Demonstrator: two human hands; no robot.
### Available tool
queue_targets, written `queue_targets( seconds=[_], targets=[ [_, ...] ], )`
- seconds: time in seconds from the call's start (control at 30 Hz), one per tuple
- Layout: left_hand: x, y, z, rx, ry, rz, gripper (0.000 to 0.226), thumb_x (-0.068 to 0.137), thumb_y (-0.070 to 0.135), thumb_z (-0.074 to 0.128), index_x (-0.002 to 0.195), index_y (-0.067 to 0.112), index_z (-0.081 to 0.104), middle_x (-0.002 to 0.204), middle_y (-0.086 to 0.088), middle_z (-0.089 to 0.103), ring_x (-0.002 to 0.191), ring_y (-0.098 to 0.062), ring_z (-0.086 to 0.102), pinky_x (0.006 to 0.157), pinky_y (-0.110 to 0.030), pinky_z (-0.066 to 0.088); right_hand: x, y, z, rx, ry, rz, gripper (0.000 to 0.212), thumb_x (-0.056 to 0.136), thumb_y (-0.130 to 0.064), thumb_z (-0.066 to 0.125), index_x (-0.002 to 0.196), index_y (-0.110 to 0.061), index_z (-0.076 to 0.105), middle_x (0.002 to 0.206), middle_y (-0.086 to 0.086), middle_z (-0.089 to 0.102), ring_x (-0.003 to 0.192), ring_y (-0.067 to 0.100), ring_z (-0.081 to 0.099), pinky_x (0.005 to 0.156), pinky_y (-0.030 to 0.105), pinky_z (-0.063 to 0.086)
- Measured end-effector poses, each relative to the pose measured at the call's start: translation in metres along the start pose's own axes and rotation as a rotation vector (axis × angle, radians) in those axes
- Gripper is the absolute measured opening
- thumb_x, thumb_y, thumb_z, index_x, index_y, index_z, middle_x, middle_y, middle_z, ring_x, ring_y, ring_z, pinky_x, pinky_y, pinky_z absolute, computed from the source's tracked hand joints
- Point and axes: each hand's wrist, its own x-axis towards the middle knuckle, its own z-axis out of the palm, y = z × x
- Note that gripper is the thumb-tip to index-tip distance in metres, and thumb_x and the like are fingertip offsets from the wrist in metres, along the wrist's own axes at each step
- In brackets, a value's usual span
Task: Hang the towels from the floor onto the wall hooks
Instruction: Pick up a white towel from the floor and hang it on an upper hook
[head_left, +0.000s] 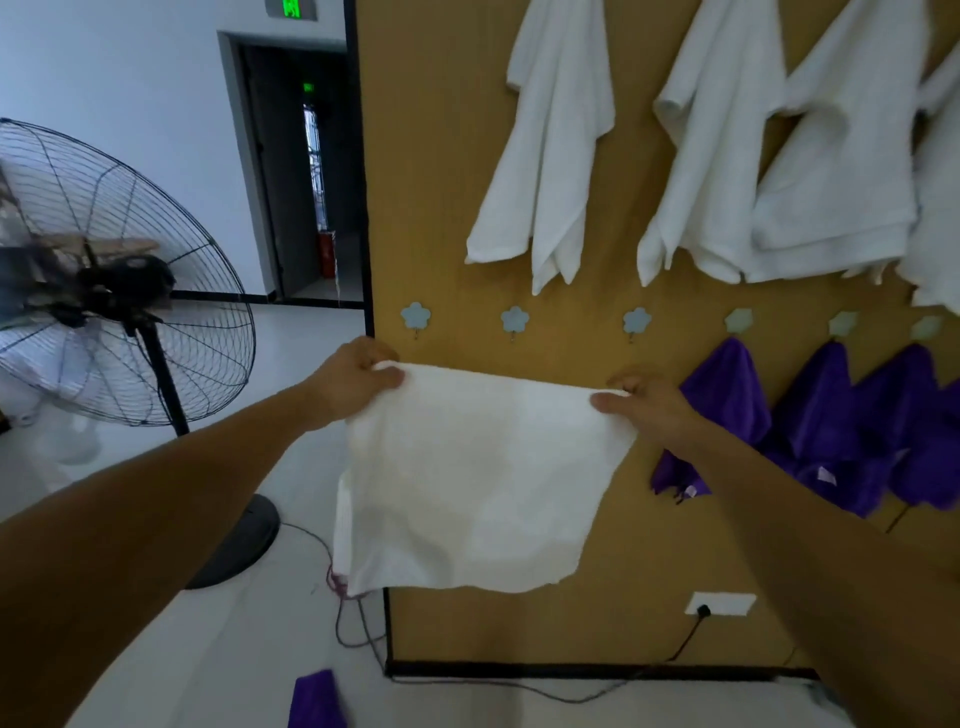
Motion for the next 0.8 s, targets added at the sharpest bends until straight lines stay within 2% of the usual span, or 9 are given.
queue_targets(
  seconds=[0.07,0.1,0.2,0.37,0.47,0.53,0.63,0.7,0.8],
  targets=[
    [0.006,0.015,0.002,-0.100,0.057,0.054,0.023,0.089,0.020,0.062,0.112,0.019,0.067,0.108,0.005,0.061,0.094,-0.016,0.058,0.078,-0.028,0.048,0.006,-0.014,0.003,-0.086,0.076,-0.061,0.009,0.089,-0.021,0.068,0.090,-0.018,0.060,0.136,0.012,0.051,0.126,0.027,0.047,0.106,0.034,0.038],
    [0.007,0.024,0.002,-0.149,0.084,0.072,0.017,0.088,0.016,0.062,0.103,0.018,0.069,0.098,0.003,0.065,0.088,-0.018,0.060,0.071,-0.028,0.049,0.009,-0.022,0.004,-0.090,0.113,-0.083,0.015,0.089,-0.019,0.066,0.083,-0.025,0.053,0.135,0.008,0.053,0.125,0.025,0.049,0.103,0.035,0.040],
    [0.016,0.049,0.001,-0.224,0.167,0.133,0.015,0.083,0.009,0.061,0.079,0.022,0.055,0.077,0.004,0.058,0.066,-0.013,0.053,0.052,-0.023,0.039,0.018,-0.043,0.004,0.044,0.265,-0.067,0.018,0.085,-0.019,0.067,0.082,-0.022,0.049,0.096,0.001,0.059,0.089,0.021,0.059,0.072,0.030,0.048],
    [0.028,0.085,-0.004,-0.250,0.118,0.198,0.018,0.090,0.012,0.045,0.094,0.022,0.060,0.092,0.001,0.058,0.079,-0.013,0.054,0.063,-0.025,0.040,0.028,-0.095,0.009,0.222,0.274,-0.166,0.021,0.090,-0.007,0.047,0.095,-0.025,0.056,0.094,-0.007,0.058,0.076,0.003,0.054,0.057,0.010,0.043],
    [0.029,0.101,-0.018,-0.181,-0.063,0.293,0.017,0.084,0.041,0.063,0.082,0.027,0.071,0.088,0.006,0.067,0.080,-0.005,0.061,0.070,-0.019,0.042,0.031,-0.117,0.006,0.198,0.119,-0.200,0.013,0.088,-0.030,0.055,0.085,-0.025,0.066,0.097,-0.004,0.066,0.093,0.012,0.060,0.081,0.024,0.047],
    [0.030,0.109,-0.032,-0.043,-0.167,0.328,0.021,0.071,0.057,0.074,0.072,0.036,0.072,0.075,0.018,0.068,0.068,0.004,0.062,0.058,-0.010,0.043,0.031,-0.127,0.003,0.090,-0.012,-0.226,0.029,0.076,-0.057,0.068,0.089,-0.031,0.069,0.103,-0.006,0.067,0.097,0.009,0.063,0.087,0.027,0.049],
    [0.040,0.117,-0.053,0.067,-0.219,0.347,0.023,0.064,0.058,0.079,0.070,0.037,0.074,0.067,0.014,0.069,0.057,0.002,0.062,0.047,-0.008,0.040,0.038,-0.147,-0.001,-0.025,-0.070,-0.256,0.021,0.066,-0.051,0.083,0.080,-0.039,0.073,0.087,-0.018,0.071,0.079,-0.004,0.066,0.064,0.008,0.048],
    [0.047,0.122,-0.068,0.052,-0.197,0.357,0.022,0.068,0.056,0.078,0.066,0.035,0.074,0.064,0.012,0.069,0.054,0.001,0.062,0.045,-0.009,0.040,0.045,-0.160,-0.004,-0.011,-0.077,-0.278,0.019,0.071,-0.044,0.082,0.079,-0.029,0.075,0.075,-0.014,0.073,0.065,-0.002,0.067,0.053,0.008,0.046],
    [0.056,0.133,-0.093,0.052,-0.129,0.379,0.021,0.074,0.057,0.072,0.069,0.037,0.073,0.071,0.012,0.072,0.061,-0.002,0.067,0.048,-0.011,0.045,0.059,-0.185,-0.005,0.009,-0.017,-0.333,0.024,0.077,-0.045,0.077,0.080,-0.021,0.074,0.076,-0.007,0.074,0.068,0.007,0.069,0.057,0.015,0.049]
  ],
)
